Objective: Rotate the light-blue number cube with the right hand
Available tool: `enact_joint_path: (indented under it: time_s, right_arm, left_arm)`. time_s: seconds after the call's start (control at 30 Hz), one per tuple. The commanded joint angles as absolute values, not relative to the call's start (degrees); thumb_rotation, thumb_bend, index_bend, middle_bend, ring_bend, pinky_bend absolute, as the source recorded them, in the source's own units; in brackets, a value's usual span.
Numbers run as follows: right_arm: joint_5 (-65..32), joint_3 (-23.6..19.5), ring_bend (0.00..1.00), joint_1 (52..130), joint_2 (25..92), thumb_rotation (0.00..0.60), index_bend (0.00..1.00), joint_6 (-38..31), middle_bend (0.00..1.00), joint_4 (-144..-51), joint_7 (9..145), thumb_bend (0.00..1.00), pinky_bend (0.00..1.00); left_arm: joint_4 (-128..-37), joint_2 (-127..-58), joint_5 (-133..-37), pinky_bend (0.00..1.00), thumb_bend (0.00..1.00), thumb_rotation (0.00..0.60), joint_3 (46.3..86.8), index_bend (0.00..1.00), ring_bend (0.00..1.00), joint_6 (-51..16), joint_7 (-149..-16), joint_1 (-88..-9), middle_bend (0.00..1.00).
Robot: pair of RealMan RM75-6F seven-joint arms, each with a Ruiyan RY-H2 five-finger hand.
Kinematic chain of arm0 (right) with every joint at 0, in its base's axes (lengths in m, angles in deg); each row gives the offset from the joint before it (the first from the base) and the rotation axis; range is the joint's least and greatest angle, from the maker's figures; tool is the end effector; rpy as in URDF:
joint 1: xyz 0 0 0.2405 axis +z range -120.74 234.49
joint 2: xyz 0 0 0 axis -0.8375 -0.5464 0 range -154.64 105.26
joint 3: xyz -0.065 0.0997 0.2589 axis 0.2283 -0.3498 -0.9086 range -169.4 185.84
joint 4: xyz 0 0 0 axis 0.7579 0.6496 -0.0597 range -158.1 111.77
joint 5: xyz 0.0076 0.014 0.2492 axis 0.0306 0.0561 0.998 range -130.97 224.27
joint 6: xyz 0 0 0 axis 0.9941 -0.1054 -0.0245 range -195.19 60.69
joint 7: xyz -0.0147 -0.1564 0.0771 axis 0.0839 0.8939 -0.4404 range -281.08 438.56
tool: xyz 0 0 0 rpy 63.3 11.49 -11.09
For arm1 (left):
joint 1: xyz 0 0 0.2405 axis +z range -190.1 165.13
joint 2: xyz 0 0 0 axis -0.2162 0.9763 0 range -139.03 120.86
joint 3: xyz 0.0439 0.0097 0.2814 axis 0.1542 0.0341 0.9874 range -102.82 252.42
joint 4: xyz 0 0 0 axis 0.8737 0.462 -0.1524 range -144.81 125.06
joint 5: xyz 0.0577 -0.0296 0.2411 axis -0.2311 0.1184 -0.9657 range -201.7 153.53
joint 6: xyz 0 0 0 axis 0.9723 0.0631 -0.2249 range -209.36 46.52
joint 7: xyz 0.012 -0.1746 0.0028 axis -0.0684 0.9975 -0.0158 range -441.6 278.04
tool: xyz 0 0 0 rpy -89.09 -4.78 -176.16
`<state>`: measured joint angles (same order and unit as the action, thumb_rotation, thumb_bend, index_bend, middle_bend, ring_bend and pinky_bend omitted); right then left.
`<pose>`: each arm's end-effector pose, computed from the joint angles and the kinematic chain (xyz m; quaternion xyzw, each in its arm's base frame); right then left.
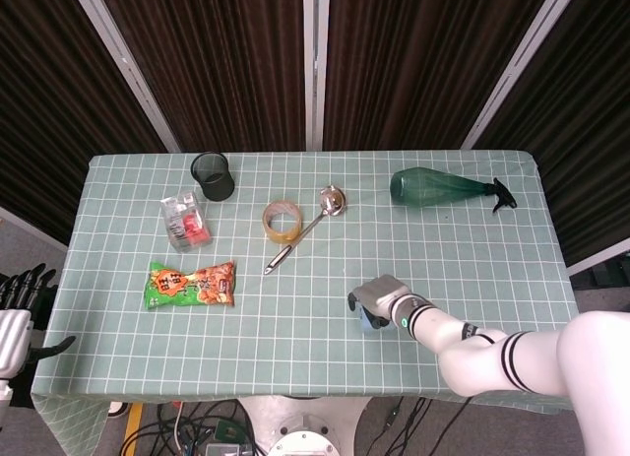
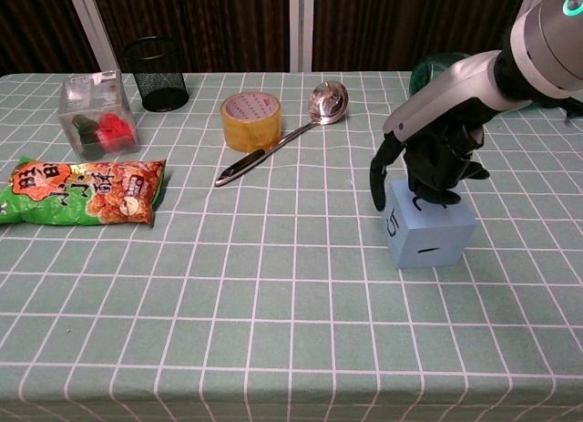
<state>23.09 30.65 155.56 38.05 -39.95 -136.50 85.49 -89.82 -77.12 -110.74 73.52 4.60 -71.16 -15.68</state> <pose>-0.0698 -0.3608 -0.0121 0.8512 -0.4499 0.0621 0.2630 -0.3997 0.2025 0.1341 -0.5813 -0.4071 -0.3913 0.5859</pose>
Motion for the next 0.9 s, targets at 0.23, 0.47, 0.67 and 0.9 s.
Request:
enact_joint_path:
  time_s: [0.23, 0.47, 0.67, 0.9]
  right_arm:
    - [5.9, 33.4, 0.80, 137.2, 25.8, 0.600, 0.15, -13.0, 0.92, -146.8, 89.5, 1.00, 0.68]
    - [-19.0, 37.7, 0.76, 105.1, 30.7, 0.600, 0.18, 26.6, 0.88, -138.8, 91.9, 0.88, 0.67]
    - [-22.1, 37.3, 0.05, 85.6, 38.1, 0.600, 0.00, 34.4, 0.09, -122.2, 89.4, 0.11, 0.14]
    - [-26.4, 28.5, 0.00, 68.6, 53.8, 0.600, 0.00, 43.7, 0.00, -97.0, 77.3, 0.00, 0.00]
  left_arm:
    - [-90.6, -76.7, -110.9, 0.00, 0.00, 0.600, 73.5, 0.06, 0.00, 4.7, -71.7, -15.7, 0.00]
    - [-94.4, -76.2, -111.7, 0.00, 0.00, 0.600, 73.5, 0.06, 0.00, 5.9, -75.0, -15.6, 0.00]
    - [-97.5, -75.9, -112.7, 0.00, 0.00, 0.600, 73.5, 0.06, 0.00, 7.0, -77.6, -15.5, 0.00]
    - [-97.7, -76.5, -114.0, 0.00, 0.00, 0.600, 73.6, 0.06, 0.00, 7.9, -79.6, -15.6, 0.00]
